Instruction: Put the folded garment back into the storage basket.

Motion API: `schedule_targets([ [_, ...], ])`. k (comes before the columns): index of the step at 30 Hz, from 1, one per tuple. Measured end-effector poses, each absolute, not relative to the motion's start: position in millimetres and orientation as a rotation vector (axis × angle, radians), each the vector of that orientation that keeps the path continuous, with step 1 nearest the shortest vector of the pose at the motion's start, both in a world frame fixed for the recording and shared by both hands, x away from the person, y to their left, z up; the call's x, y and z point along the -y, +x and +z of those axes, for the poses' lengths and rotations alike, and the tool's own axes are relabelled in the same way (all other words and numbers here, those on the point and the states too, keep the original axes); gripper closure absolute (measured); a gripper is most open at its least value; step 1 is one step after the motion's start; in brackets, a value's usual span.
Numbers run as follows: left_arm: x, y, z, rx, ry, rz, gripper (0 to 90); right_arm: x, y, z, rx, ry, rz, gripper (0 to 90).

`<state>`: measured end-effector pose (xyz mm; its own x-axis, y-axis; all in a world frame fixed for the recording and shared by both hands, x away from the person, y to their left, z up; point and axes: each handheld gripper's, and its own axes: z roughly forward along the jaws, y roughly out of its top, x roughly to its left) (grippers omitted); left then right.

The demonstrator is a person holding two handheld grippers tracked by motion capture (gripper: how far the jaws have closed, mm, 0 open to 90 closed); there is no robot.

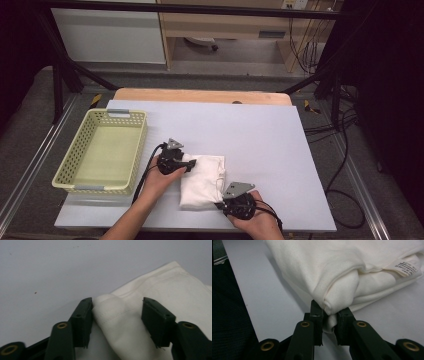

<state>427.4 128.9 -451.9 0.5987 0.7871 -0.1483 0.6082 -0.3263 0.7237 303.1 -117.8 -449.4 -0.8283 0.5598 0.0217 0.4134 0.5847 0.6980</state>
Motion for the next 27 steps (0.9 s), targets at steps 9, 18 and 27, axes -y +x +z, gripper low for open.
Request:
schedule_targets([
  [9, -129.8, 425.6, -450.9, -1.031, 2.016, 0.213, 78.0, 118.0, 303.5, -449.0, -2.614, 0.795, 1.077, 78.9],
  [18, -128.8, 416.6, -429.4, -0.974, 1.956, 0.274, 80.9, 119.9, 302.6, -439.8, -2.558, 0.78, 1.164, 79.5],
  [27, -132.2, 408.4, -411.1, -0.93, 1.912, 0.32, 80.8, 119.7, 305.6, -434.9, -2.532, 0.773, 1.258, 79.5],
])
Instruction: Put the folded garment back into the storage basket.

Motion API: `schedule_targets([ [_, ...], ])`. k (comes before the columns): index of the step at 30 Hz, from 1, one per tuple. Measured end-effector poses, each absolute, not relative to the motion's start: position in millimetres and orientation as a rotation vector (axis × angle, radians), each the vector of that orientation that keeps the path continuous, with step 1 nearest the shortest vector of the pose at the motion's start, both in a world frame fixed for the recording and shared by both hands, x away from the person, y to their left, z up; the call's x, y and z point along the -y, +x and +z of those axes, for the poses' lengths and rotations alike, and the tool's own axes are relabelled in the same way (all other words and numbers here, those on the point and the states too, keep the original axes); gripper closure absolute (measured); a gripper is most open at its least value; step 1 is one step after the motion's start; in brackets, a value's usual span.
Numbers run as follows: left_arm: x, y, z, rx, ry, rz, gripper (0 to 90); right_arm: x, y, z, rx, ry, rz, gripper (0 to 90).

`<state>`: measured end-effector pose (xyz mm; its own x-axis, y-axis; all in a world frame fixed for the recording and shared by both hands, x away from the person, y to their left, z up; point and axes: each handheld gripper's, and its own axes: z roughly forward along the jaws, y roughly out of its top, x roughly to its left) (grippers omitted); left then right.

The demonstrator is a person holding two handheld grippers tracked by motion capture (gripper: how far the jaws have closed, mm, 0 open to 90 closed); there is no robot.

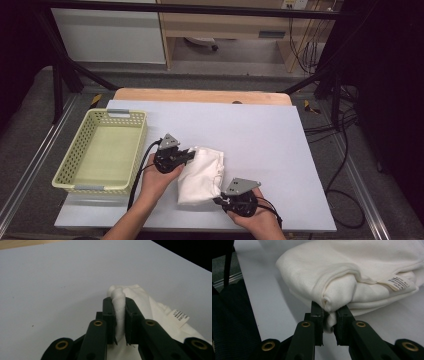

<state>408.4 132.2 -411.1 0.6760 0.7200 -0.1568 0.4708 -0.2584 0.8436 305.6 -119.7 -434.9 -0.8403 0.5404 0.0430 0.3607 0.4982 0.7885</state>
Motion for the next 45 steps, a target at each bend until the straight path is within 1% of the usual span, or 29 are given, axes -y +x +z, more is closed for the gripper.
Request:
schedule_targets([
  [17, -133.3, 404.9, -404.2, -0.889, 1.913, 0.334, 80.8, 116.1, 312.7, -434.1, -2.532, 0.763, 1.271, 79.4],
  [33, -139.1, 403.8, -397.1, -0.896, 1.866, 0.343, 80.8, 112.6, 314.2, -431.3, -2.502, 0.767, 1.308, 79.4],
  [45, -140.8, 399.6, -392.9, -0.886, 1.871, 0.376, 80.8, 111.4, 320.0, -429.3, -2.505, 0.758, 1.329, 79.4],
])
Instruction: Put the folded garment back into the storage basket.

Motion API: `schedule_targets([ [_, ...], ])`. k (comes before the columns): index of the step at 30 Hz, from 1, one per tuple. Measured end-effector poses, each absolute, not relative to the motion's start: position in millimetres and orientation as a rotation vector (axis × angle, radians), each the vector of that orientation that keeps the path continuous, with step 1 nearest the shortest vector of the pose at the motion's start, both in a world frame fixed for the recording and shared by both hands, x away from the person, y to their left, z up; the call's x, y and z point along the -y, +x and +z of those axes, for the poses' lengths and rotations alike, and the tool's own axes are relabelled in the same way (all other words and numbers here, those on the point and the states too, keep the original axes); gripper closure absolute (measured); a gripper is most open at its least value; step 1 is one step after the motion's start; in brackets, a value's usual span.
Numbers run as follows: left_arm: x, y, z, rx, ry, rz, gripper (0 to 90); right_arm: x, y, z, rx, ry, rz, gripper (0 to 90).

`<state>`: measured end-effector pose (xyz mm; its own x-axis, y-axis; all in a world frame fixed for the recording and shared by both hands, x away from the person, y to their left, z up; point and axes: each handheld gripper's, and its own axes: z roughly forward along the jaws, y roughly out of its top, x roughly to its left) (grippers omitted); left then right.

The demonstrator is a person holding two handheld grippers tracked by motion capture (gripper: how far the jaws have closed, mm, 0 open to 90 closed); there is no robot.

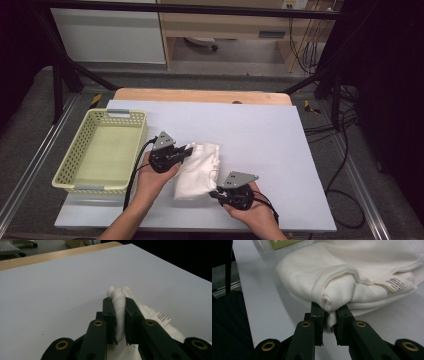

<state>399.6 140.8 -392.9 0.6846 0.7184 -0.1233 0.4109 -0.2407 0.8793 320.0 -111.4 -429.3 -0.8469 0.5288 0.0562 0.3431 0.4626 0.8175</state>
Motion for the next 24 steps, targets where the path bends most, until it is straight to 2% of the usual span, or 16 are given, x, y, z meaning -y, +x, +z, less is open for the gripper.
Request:
schedule_targets([
  [24, -140.6, 394.5, -389.3, -0.883, 1.855, 0.371, 80.8, 107.8, 316.8, -425.2, -2.505, 0.733, 1.311, 79.4],
])
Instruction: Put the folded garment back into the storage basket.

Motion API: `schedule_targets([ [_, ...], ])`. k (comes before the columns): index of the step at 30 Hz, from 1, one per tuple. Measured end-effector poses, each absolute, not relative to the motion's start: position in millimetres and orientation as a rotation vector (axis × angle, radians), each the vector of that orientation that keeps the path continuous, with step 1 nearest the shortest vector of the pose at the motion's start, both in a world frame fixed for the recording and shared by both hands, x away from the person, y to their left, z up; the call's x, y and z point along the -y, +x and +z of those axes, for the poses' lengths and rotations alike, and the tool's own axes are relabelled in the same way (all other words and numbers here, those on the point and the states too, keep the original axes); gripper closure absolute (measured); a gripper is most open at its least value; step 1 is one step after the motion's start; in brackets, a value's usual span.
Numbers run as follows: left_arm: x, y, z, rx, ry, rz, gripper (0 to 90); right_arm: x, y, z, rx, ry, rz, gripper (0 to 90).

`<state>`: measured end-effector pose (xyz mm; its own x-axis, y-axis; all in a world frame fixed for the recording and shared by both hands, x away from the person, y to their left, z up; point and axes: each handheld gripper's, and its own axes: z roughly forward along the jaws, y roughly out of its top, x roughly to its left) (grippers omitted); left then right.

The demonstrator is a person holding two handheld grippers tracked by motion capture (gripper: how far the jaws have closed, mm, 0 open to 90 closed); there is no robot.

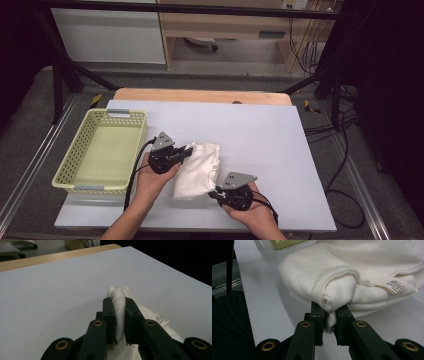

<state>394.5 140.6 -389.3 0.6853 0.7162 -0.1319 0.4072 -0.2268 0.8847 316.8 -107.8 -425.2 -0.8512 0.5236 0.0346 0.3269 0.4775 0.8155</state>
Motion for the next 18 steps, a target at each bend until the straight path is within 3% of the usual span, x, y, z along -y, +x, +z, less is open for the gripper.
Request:
schedule_targets([
  [18, -144.2, 394.9, -383.7, -0.89, 1.833, 0.371, 80.8, 103.8, 312.3, -421.2, -2.496, 0.718, 1.31, 79.3],
])
